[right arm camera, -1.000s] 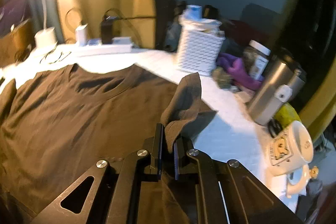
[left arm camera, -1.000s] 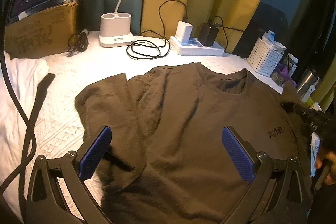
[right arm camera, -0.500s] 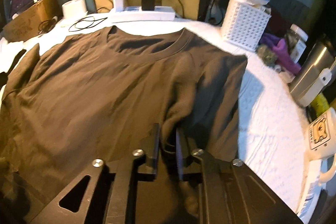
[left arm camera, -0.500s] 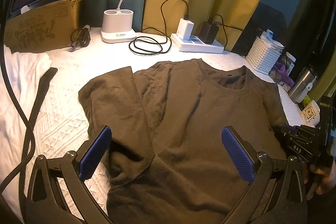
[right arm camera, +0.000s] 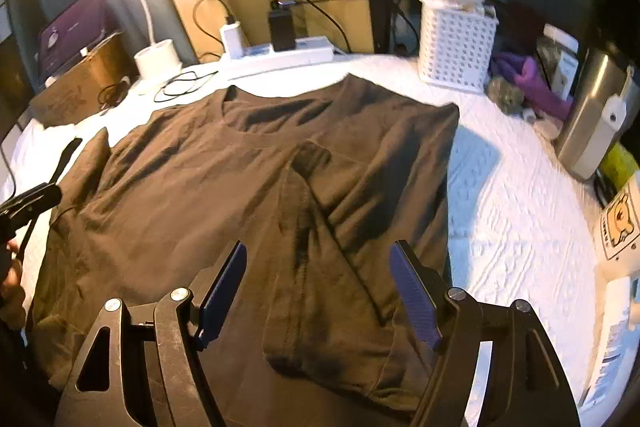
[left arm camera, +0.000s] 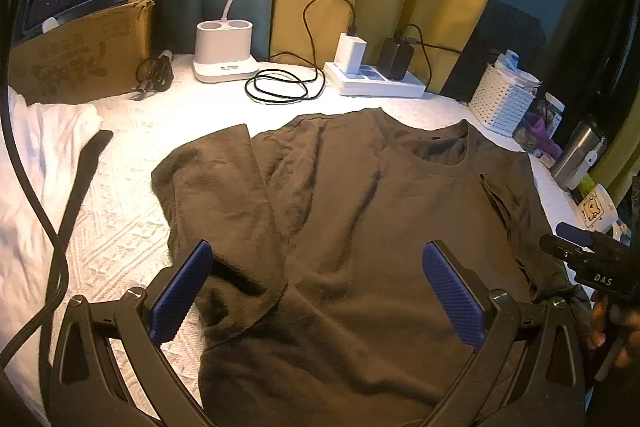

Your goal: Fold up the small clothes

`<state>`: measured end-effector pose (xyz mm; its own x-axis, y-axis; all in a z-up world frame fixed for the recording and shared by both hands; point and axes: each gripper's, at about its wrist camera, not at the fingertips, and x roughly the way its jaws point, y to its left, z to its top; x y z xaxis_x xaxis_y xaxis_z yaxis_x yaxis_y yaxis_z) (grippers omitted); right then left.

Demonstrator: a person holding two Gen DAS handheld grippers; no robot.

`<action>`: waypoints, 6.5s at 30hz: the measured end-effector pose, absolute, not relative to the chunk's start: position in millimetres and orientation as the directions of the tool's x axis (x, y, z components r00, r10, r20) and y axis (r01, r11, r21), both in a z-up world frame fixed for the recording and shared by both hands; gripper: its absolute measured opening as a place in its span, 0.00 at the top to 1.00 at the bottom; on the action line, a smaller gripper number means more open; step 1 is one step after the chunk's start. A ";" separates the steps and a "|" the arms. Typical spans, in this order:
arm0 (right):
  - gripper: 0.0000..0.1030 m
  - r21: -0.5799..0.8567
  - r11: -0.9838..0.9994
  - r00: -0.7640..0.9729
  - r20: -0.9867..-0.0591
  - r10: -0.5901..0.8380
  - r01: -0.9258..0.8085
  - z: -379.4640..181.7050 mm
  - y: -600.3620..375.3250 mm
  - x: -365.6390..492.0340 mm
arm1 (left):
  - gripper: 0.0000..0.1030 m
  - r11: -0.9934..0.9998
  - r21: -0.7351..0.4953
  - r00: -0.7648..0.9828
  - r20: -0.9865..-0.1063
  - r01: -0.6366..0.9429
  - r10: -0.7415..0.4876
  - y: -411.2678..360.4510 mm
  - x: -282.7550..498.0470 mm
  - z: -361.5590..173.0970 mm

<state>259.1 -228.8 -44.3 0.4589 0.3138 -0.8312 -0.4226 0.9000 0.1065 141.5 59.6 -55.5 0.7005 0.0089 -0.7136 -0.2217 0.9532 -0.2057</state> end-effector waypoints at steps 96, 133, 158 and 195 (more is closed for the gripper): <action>0.25 0.264 0.910 0.510 -0.762 0.399 -0.319 -53.8 -314.4 262.4 | 0.48 0.961 -0.274 0.589 -0.781 -0.024 -0.208 23.6 182.8 -54.3; 0.25 0.218 0.920 0.486 -0.796 0.361 -0.325 -59.7 -297.5 245.2 | 0.49 0.940 -0.320 0.546 -0.812 -0.121 -0.206 102.7 146.8 -96.8; 0.25 0.218 0.924 0.481 -0.803 0.352 -0.313 -63.1 -301.3 234.3 | 0.88 0.981 -0.178 0.616 -0.765 0.077 -0.187 26.5 122.9 -75.1; 0.27 0.111 0.982 0.602 -0.777 0.181 -0.152 -29.1 -385.1 137.5 | 0.39 0.964 -0.219 0.595 -0.759 0.148 -0.264 17.7 101.2 -60.5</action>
